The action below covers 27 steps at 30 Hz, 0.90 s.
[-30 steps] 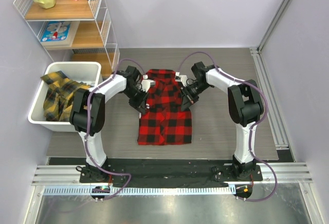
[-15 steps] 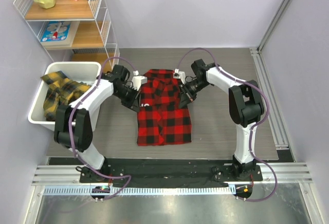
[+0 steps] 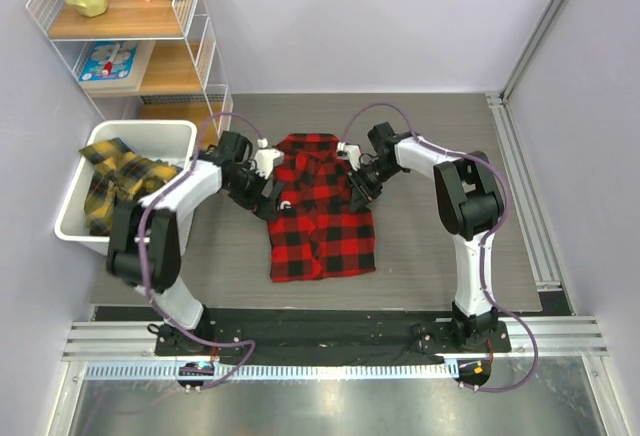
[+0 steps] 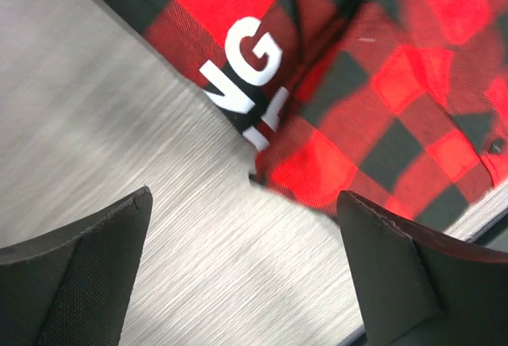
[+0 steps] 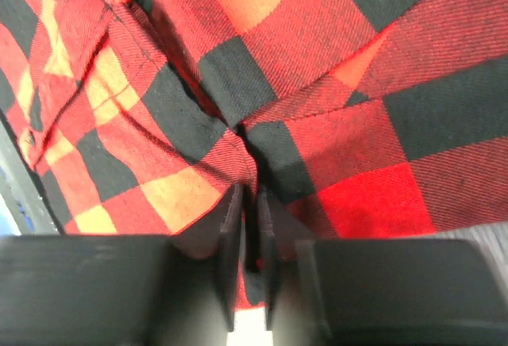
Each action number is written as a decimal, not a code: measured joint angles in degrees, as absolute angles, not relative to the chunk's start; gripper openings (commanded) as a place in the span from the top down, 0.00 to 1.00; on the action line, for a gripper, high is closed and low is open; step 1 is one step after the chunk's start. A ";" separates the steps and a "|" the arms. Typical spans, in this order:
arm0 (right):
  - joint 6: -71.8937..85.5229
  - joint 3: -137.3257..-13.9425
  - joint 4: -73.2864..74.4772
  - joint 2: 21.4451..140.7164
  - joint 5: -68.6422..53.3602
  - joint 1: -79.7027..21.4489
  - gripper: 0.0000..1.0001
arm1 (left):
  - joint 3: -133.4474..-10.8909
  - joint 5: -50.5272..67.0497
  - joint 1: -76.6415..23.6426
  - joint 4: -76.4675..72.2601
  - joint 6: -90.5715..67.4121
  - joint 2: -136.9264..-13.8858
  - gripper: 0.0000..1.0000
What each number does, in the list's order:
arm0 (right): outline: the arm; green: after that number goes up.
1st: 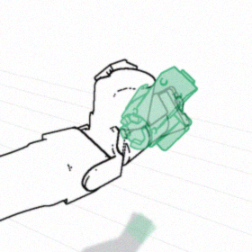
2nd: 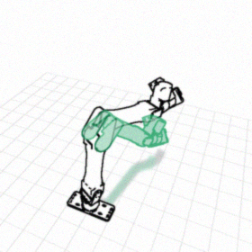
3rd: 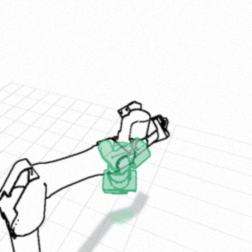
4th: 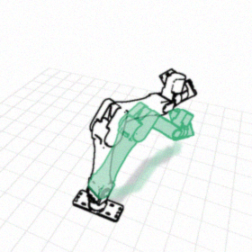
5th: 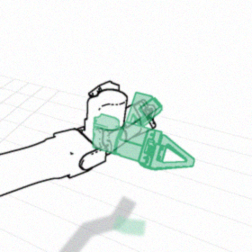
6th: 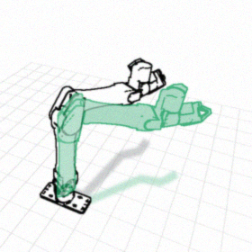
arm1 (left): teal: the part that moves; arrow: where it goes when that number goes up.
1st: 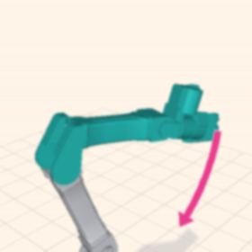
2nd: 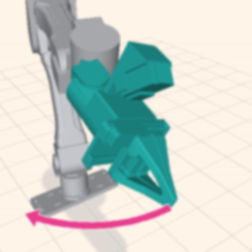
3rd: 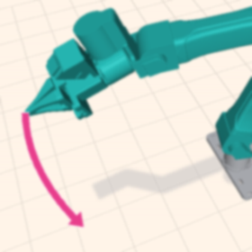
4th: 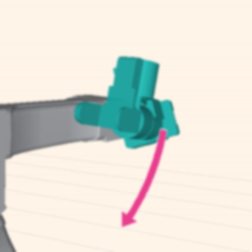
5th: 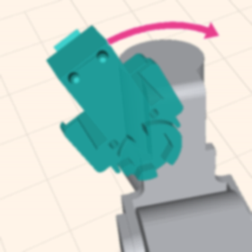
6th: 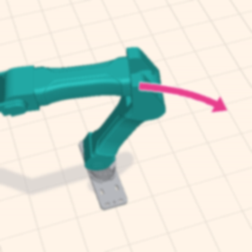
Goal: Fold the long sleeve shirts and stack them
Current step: Fold the shirt
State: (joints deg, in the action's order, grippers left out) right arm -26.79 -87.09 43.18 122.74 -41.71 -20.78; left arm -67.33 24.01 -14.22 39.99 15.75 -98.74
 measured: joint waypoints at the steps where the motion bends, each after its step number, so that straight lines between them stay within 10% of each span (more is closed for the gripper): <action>1: -25.98 -87.29 42.85 122.74 -41.65 -20.78 0.58 | -65.98 23.70 -14.28 39.18 16.32 -95.50 0.00; 8: -22.50 -89.34 43.57 120.38 -41.28 -18.59 0.40 | -68.55 26.46 -15.49 34.13 18.06 -80.49 0.00; 27: -17.37 -93.78 37.10 123.55 -50.22 -25.17 0.70 | -49.01 -2.59 -65.28 21.41 24.95 -84.09 0.30</action>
